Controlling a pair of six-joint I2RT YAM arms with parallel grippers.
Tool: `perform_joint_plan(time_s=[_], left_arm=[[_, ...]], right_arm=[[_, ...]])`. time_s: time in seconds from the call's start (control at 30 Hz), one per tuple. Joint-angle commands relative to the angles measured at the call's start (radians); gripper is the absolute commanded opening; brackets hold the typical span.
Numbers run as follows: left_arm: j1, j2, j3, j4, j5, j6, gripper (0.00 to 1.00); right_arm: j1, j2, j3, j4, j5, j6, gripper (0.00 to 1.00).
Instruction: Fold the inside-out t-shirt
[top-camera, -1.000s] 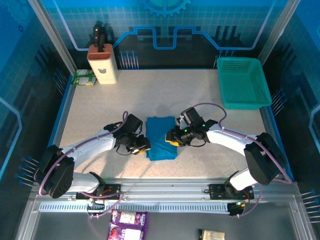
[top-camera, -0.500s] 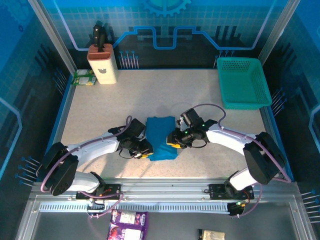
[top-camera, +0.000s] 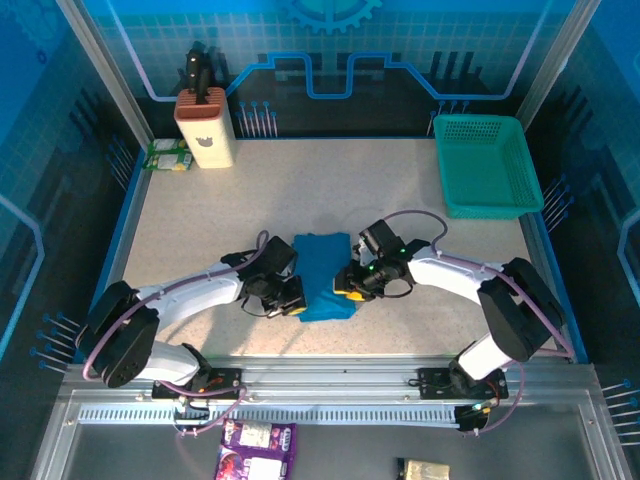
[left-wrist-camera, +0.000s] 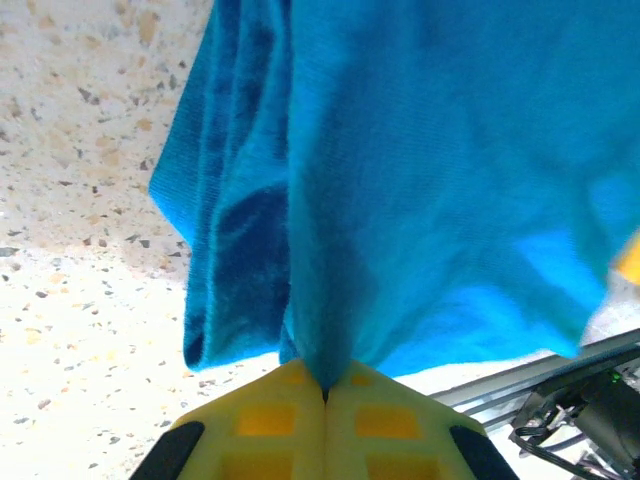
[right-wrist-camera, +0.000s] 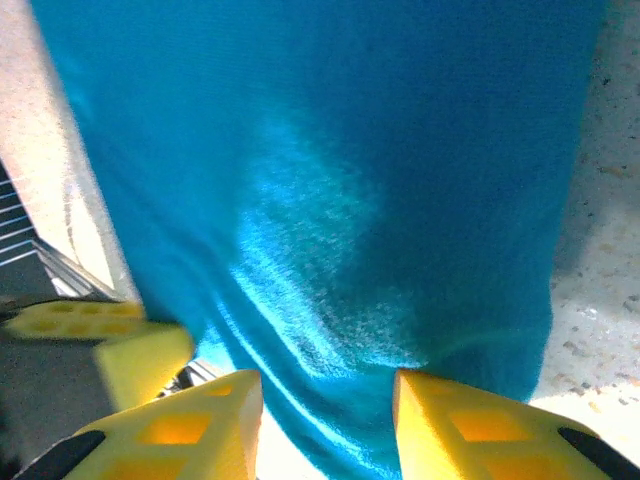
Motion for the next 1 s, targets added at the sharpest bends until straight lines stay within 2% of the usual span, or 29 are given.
perform_joint_plan(time_s=[0.0, 0.17, 0.3, 0.43, 0.57, 0.7, 0.87, 0.97], left_arm=[[-0.005, -0.055, 0.045, -0.097, -0.040, 0.006, 0.00], [-0.006, -0.052, 0.036, -0.148, -0.097, 0.013, 0.00], [-0.005, 0.034, -0.018, -0.130, -0.132, 0.022, 0.00], [-0.005, 0.105, -0.050, -0.058, -0.120, 0.012, 0.00], [-0.006, 0.111, -0.054, -0.044, -0.114, 0.010, 0.00], [-0.006, 0.080, -0.058, -0.065, -0.135, 0.017, 0.00], [-0.005, 0.074, -0.061, -0.057, -0.131, 0.015, 0.00], [-0.005, 0.072, -0.062, -0.058, -0.130, 0.017, 0.00]], right_arm=[[-0.006, 0.039, -0.023, 0.024, -0.041, -0.014, 0.42], [-0.006, 0.073, -0.031, 0.021, -0.013, -0.023, 0.48], [-0.007, 0.073, -0.041, 0.019, 0.002, -0.022, 0.50], [-0.007, 0.045, -0.038, -0.001, 0.002, -0.029, 0.50], [-0.004, -0.026, 0.011, -0.071, 0.016, -0.048, 0.47], [0.004, -0.052, 0.025, 0.044, -0.117, -0.024, 0.32], [0.057, 0.085, 0.041, 0.196, -0.301, 0.000, 0.28], [0.087, 0.170, 0.040, 0.189, -0.292, -0.007, 0.26]])
